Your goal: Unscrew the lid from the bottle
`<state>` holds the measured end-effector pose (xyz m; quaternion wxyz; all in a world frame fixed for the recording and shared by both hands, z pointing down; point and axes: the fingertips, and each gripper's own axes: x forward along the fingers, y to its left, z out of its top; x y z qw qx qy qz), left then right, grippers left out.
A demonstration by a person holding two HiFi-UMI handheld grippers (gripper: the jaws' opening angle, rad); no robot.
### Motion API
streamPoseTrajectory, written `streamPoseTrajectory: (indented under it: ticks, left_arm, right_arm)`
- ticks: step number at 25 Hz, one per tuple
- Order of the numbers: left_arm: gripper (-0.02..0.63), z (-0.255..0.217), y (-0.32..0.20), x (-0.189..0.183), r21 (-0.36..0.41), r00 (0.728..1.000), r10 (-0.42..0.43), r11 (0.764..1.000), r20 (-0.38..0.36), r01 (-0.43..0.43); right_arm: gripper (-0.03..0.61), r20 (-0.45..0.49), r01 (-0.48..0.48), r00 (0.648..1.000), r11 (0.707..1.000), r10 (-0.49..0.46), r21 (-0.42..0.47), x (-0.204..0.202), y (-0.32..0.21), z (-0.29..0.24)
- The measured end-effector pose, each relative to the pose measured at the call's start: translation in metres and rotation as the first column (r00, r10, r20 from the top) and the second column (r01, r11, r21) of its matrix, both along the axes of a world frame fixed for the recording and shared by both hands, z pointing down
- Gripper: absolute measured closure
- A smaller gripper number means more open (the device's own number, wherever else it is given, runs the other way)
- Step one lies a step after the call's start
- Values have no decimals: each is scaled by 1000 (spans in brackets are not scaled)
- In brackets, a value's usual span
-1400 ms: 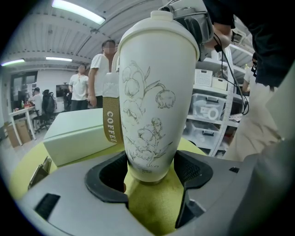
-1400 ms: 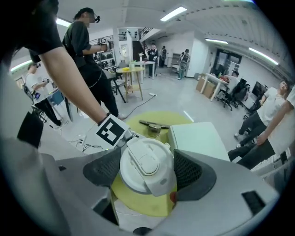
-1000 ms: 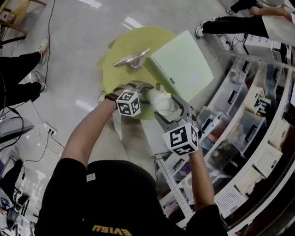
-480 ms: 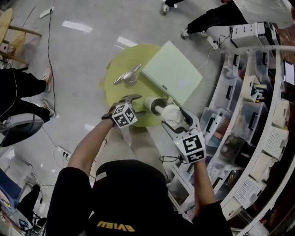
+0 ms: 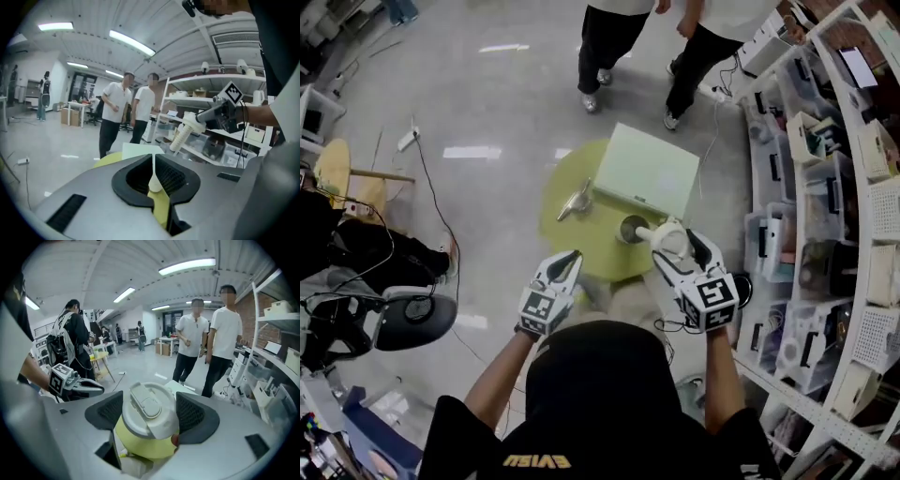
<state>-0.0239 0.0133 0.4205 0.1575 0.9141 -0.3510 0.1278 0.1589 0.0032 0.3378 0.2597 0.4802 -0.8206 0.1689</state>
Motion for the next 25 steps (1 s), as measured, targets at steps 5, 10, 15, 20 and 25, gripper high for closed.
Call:
streamPoseTrajectory:
  ticks: [5,10,15,20,25]
  left_arm:
    - [594,-38,17,-38,40,993,-113,993,24,112]
    - [594,-68,7,-62,57,985,-171,983,-23,172]
    - [594,-83,11,-48,71,988,-141,987,-63,145]
    - [594,-88,25,-36,90,994,-96,991,-59,101]
    - [594,-87,32,-42,89,992,-110,989,-63,115]
  right_arm:
    - [225,98,-124,988,990,117,67,13,31,-22]
    - [229,149,-215,970,965,193,149,19,52,-48]
    - [232,176,-244,962,951,211,192,24,61,-59]
    - [233,182,-247,960,947,211,206,24,66,-67]
    - [233,176,-240,963,945,203,221,23,69,-70]
